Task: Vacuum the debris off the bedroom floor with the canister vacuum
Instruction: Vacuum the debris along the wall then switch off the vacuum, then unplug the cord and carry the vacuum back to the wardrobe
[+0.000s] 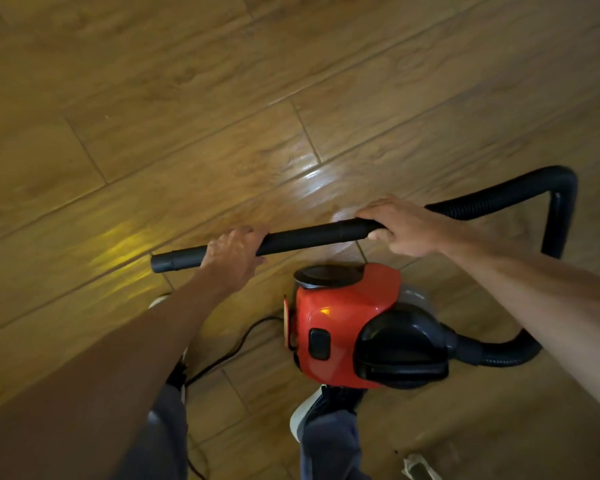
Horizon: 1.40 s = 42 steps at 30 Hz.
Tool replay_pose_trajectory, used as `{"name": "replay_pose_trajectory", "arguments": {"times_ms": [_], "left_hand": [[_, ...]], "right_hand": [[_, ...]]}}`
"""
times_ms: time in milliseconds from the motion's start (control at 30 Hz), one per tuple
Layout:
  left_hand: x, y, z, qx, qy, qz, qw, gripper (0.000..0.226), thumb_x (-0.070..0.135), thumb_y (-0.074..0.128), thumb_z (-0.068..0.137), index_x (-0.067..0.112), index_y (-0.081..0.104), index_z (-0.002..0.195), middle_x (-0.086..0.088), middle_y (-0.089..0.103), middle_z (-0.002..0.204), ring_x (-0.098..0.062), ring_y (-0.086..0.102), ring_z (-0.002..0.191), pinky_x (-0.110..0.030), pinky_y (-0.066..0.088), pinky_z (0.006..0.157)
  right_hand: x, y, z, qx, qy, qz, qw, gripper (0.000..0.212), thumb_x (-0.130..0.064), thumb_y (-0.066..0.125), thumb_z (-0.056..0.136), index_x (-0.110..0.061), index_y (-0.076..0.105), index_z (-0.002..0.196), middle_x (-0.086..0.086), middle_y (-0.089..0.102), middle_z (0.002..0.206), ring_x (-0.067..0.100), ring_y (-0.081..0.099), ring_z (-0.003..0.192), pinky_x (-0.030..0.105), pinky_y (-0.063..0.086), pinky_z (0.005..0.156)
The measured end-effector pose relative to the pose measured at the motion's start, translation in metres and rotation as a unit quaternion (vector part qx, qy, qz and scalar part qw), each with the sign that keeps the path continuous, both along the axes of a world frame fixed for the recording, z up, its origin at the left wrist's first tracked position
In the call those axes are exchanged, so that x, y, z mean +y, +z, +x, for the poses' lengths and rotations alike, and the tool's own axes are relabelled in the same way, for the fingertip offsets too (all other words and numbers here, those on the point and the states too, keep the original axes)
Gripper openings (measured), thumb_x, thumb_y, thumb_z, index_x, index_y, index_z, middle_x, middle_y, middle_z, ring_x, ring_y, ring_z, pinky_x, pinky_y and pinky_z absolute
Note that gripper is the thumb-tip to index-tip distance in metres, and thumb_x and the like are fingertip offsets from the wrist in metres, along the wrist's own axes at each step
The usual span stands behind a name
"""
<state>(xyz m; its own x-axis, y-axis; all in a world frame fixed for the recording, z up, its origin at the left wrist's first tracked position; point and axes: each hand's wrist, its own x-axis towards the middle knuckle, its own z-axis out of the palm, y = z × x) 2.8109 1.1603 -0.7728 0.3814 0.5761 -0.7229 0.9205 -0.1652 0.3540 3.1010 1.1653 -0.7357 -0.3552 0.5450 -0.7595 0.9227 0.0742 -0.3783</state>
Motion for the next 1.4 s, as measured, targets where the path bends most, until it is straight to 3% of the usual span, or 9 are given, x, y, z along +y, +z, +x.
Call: {"name": "replay_pose_trajectory", "arguments": {"times_ms": [167,267,400,700,833,1033,1233,1400], "left_hand": [[-0.002,-0.031,0.012,-0.006,0.004,-0.020,1.000,0.042,0.030,0.063,0.091,0.025,0.048,0.130,-0.004,0.058,0.124,-0.031,0.058,0.110,-0.046,0.048,0.087],[-0.004,-0.047,0.016,-0.016,0.019,-0.017,1.000,0.042,0.028,0.066,0.089,0.023,0.051,0.128,-0.006,0.058,0.121,-0.031,0.057,0.110,-0.046,0.048,0.087],[-0.014,-0.062,0.013,-0.031,0.035,0.021,0.999,0.043,0.028,0.070,0.085,0.018,0.055,0.124,-0.007,0.058,0.114,-0.032,0.057,0.105,-0.045,0.050,0.082],[-0.031,-0.094,0.013,-0.041,0.049,0.065,0.996,0.043,0.030,0.070,0.085,0.024,0.050,0.123,-0.004,0.058,0.114,-0.030,0.060,0.101,-0.046,0.053,0.076],[-0.031,-0.107,0.013,-0.037,0.042,0.065,0.996,0.044,0.030,0.067,0.087,0.025,0.050,0.127,-0.003,0.056,0.122,-0.030,0.058,0.108,-0.048,0.053,0.079],[-0.025,-0.119,0.011,0.000,0.006,0.068,0.998,0.045,0.035,0.065,0.089,0.022,0.052,0.129,-0.005,0.049,0.128,-0.029,0.048,0.118,-0.047,0.051,0.087],[-0.006,-0.075,0.004,0.073,-0.034,0.036,0.996,0.054,0.047,0.056,0.090,0.019,0.043,0.135,-0.009,0.048,0.131,-0.031,0.049,0.120,-0.046,0.050,0.088],[0.014,0.039,0.001,0.114,-0.111,0.050,0.986,0.060,0.052,0.049,0.091,0.019,0.034,0.139,-0.007,0.047,0.134,-0.030,0.050,0.122,-0.044,0.049,0.089]], "right_hand": [[0.000,-0.022,0.011,-0.005,-0.017,0.048,0.999,0.036,-0.015,0.067,0.088,-0.011,0.060,0.123,0.005,0.061,0.117,0.024,0.055,0.112,0.031,0.042,0.089],[-0.007,-0.039,0.014,0.008,-0.016,0.116,0.993,0.037,-0.007,0.074,0.080,-0.005,0.061,0.114,0.010,0.059,0.112,0.027,0.052,0.110,0.028,0.036,0.086],[-0.015,-0.058,0.010,-0.067,0.018,0.215,0.974,0.034,-0.017,0.074,0.083,-0.011,0.063,0.115,0.004,0.059,0.114,0.030,0.046,0.117,0.043,0.032,0.092],[-0.024,-0.105,-0.003,-0.203,0.062,0.177,0.961,0.041,-0.016,0.066,0.089,-0.020,0.055,0.128,0.001,0.050,0.128,0.024,0.042,0.128,0.044,0.038,0.098],[-0.027,-0.122,-0.003,-0.213,0.053,0.157,0.963,0.042,-0.012,0.066,0.087,-0.016,0.050,0.125,0.005,0.057,0.126,0.027,0.048,0.125,0.046,0.042,0.096],[-0.027,-0.141,-0.011,-0.211,0.036,0.131,0.968,0.044,-0.007,0.062,0.089,-0.011,0.048,0.131,0.010,0.052,0.132,0.031,0.045,0.126,0.046,0.042,0.098],[-0.030,-0.109,-0.023,-0.179,-0.030,0.121,0.976,0.054,-0.019,0.062,0.090,-0.012,0.042,0.139,0.009,0.042,0.143,0.029,0.037,0.135,0.044,0.036,0.111],[-0.043,-0.002,-0.030,-0.135,-0.147,0.078,0.977,0.044,-0.027,0.051,0.096,-0.013,0.042,0.136,0.011,0.049,0.133,0.032,0.049,0.123,0.044,0.046,0.096]]}}
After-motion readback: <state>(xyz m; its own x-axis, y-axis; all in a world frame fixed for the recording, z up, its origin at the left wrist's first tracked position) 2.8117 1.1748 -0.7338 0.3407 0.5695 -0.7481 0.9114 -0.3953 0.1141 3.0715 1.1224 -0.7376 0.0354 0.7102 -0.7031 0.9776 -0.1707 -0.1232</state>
